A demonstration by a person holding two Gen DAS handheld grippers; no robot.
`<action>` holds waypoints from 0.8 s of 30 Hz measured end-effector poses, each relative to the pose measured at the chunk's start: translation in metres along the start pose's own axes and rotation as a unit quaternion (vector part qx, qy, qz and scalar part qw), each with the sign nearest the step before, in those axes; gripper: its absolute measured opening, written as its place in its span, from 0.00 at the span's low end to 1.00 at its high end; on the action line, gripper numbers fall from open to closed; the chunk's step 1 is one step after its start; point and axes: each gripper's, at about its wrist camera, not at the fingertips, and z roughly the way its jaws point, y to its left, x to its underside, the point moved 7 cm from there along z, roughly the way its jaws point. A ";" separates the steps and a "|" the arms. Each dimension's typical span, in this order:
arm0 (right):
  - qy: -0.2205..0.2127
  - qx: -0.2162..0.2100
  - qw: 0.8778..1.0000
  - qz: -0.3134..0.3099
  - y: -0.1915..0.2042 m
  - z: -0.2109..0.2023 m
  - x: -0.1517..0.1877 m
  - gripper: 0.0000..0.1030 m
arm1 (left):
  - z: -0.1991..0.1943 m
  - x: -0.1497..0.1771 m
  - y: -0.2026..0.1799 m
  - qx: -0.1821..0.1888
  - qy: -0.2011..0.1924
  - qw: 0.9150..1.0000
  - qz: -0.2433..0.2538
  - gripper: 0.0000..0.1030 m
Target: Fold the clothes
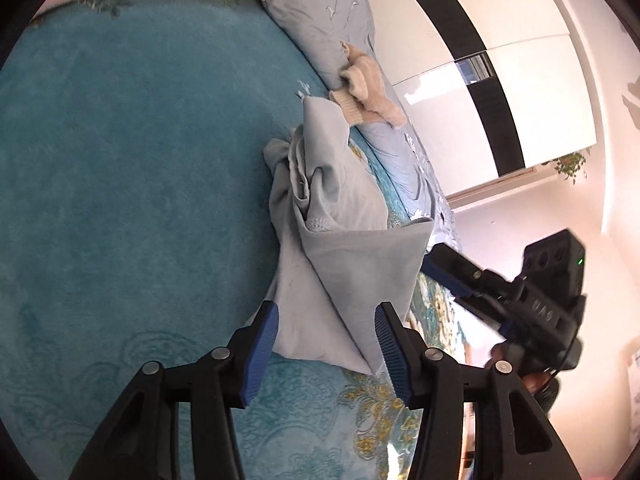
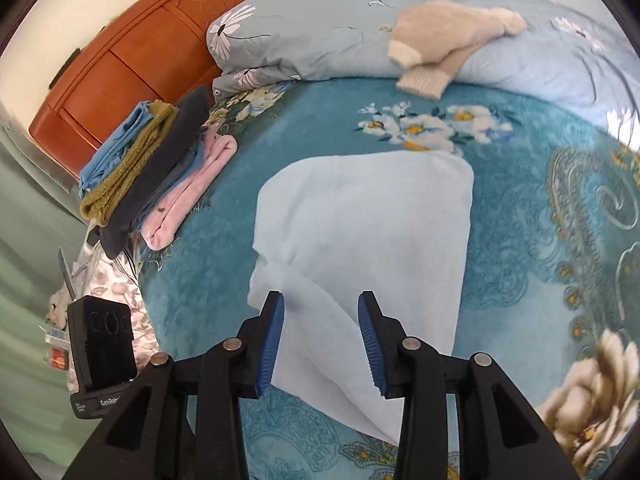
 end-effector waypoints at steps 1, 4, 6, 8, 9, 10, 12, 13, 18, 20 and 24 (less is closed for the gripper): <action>-0.001 -0.016 1.000 0.008 -0.001 0.004 0.000 0.38 | 0.001 0.000 0.000 0.002 -0.001 1.000 -0.005 0.53; 0.032 -0.082 0.996 -0.011 0.017 0.018 0.017 0.39 | -0.001 0.002 0.000 0.008 -0.009 1.000 -0.015 0.53; 0.058 -0.096 0.993 -0.048 0.028 0.026 0.034 0.39 | -0.003 0.001 0.001 0.015 -0.017 0.999 -0.026 0.54; 0.082 -0.092 0.989 -0.082 0.035 0.032 0.051 0.39 | -0.001 0.000 0.002 0.014 -0.018 0.999 -0.036 0.57; 0.089 -0.093 0.987 -0.091 0.036 0.034 0.058 0.39 | 0.002 0.000 0.001 0.010 -0.014 0.999 -0.035 0.58; 0.096 -0.095 0.986 -0.098 0.036 0.036 0.064 0.39 | 0.005 0.001 -0.001 0.005 -0.011 0.999 -0.034 0.58; 0.108 -0.106 0.983 -0.104 0.035 0.036 0.074 0.39 | 0.012 0.002 -0.004 -0.004 -0.003 0.999 -0.031 0.59; 0.113 -0.110 0.982 -0.107 0.033 0.035 0.078 0.39 | 0.015 0.002 -0.005 -0.008 0.000 1.000 -0.030 0.59; 0.076 -0.098 0.987 -0.102 0.006 0.007 0.067 0.39 | 0.025 0.013 -0.020 -0.007 0.020 1.000 -0.010 0.59; 0.049 -0.083 0.991 -0.088 -0.009 -0.004 0.051 0.39 | 0.026 0.016 -0.026 -0.017 0.022 1.000 0.006 0.59; -0.010 -0.047 0.997 -0.065 -0.019 -0.009 -0.007 0.39 | 0.031 0.019 -0.029 -0.055 0.015 0.998 0.036 0.57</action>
